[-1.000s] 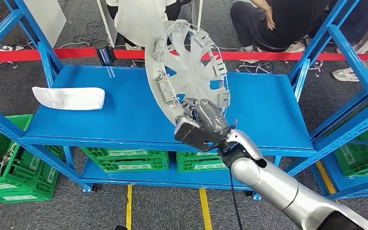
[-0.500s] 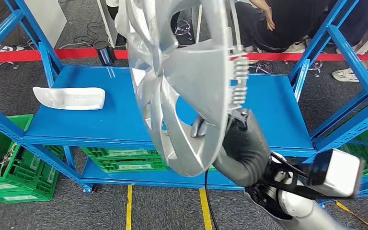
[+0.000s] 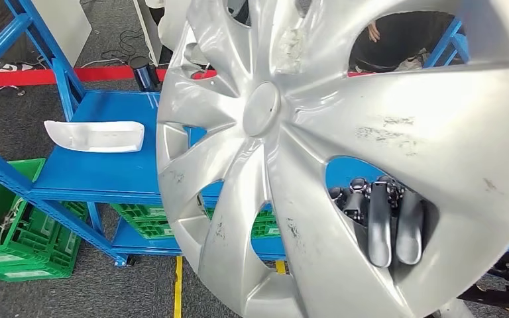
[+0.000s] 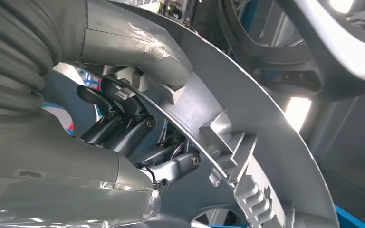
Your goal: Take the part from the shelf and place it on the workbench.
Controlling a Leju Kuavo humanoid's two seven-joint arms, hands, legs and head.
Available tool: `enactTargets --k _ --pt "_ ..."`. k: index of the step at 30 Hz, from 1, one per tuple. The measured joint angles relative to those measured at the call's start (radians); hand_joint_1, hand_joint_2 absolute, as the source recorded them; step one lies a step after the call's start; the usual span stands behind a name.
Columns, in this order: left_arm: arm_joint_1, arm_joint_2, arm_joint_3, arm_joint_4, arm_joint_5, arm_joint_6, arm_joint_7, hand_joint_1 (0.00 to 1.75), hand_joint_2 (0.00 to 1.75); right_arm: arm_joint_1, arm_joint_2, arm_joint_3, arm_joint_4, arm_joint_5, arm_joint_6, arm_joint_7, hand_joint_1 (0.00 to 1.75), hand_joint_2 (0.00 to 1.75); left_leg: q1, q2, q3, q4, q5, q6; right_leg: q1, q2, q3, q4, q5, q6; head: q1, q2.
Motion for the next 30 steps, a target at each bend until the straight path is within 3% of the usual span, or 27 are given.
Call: enactTargets --k 14,19,22,24,27,28,29,30 --pt "0.0 0.051 0.027 0.0 0.053 0.03 -0.011 0.0 1.75 0.16 0.022 -0.032 -0.011 0.106 -0.04 -0.058 1.75 1.75 -0.002 0.002 0.0 0.001 -0.002 0.001 -0.001 0.0 0.0 -0.001 0.0 0.002 0.0 0.0" --pt "0.0 0.059 0.034 0.0 0.059 0.043 -0.009 0.0 1.75 0.176 0.03 -0.033 -0.011 0.129 -0.055 -0.07 1.75 1.75 -0.009 0.006 0.0 0.003 -0.006 0.008 -0.007 0.001 0.0 -0.002 0.001 0.007 -0.002 0.0" --pt "0.0 0.063 0.034 0.0 0.06 0.048 -0.017 0.0 1.75 0.175 0.031 -0.033 -0.012 0.136 -0.063 -0.071 1.75 1.75 -0.007 0.005 0.006 -0.007 -0.003 0.018 -0.01 0.006 0.0 0.002 -0.005 0.016 -0.004 0.0" --pt "0.0 0.066 0.034 0.0 0.061 0.051 -0.02 0.0 1.75 0.174 0.033 -0.033 -0.012 0.138 -0.066 -0.071 1.75 1.75 -0.001 0.004 0.013 -0.016 0.004 0.026 -0.011 0.023 -0.023 0.059 -0.045 0.021 0.002 0.0" --pt "-0.002 0.066 0.037 -0.001 0.061 0.053 -0.021 0.0 1.75 0.176 0.034 -0.033 -0.011 0.148 -0.076 -0.071 1.75 1.75 -0.002 0.0 0.015 -0.016 0.006 0.029 -0.011 0.038 -0.104 0.236 -0.133 0.022 0.014 0.0" --pt "-0.002 0.067 0.038 -0.001 0.062 0.054 -0.019 0.0 1.75 0.176 0.034 -0.033 -0.01 0.154 -0.081 -0.071 1.75 1.75 -0.003 -0.003 0.015 -0.016 0.006 0.029 -0.011 0.039 -0.118 0.266 -0.135 0.021 0.016 0.0" --pt "-0.002 0.067 0.041 -0.001 0.063 0.054 -0.016 0.0 1.75 0.177 0.034 -0.033 -0.009 0.16 -0.087 -0.071 1.75 1.75 -0.003 -0.006 0.015 -0.015 0.006 0.029 -0.011 0.039 -0.117 0.262 -0.117 0.02 0.018 0.0" --pt "-0.002 0.067 0.043 -0.001 0.065 0.054 -0.011 0.0 1.75 0.177 0.034 -0.033 -0.009 0.166 -0.092 -0.071 1.75 1.75 -0.003 -0.01 0.016 -0.015 0.006 0.028 -0.011 0.039 -0.1 0.223 -0.083 0.017 0.02 0.0"
